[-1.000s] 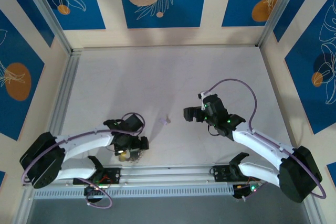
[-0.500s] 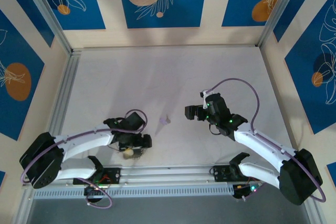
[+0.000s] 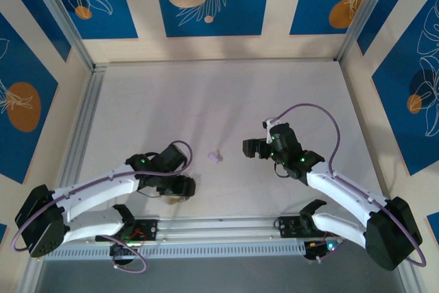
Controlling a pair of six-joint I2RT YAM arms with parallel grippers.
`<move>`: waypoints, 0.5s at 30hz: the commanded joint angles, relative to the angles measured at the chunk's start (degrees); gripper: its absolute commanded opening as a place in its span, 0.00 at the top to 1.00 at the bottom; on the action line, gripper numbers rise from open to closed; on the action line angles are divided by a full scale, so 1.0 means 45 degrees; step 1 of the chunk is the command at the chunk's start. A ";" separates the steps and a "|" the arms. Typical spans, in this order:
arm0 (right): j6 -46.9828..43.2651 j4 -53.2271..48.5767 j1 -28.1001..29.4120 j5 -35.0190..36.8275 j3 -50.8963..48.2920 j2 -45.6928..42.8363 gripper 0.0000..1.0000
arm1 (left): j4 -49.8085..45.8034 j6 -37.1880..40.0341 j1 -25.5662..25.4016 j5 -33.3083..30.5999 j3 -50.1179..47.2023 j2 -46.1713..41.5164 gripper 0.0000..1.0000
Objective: Put the keys on the keyring
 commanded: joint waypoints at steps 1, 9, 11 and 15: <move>0.0043 -0.0037 -0.0055 -0.0231 -0.0081 -0.0259 0.01 | -0.0078 0.0063 -0.0285 0.0121 -0.0265 0.0382 0.42; -0.0089 -0.0130 -0.0077 -0.0060 -0.0171 -0.0519 0.01 | 0.0480 -0.0085 -0.0637 -0.0025 -0.0759 0.0867 0.54; -0.0080 0.0002 -0.0097 -0.0104 -0.0193 -0.0432 0.01 | 0.0814 -0.0151 -0.0701 0.0076 -0.0843 0.1037 0.57; -0.0127 0.0086 -0.0103 -0.0104 -0.0116 -0.0300 0.01 | 0.1500 -0.0205 -0.0706 0.0284 -0.0807 0.1347 0.68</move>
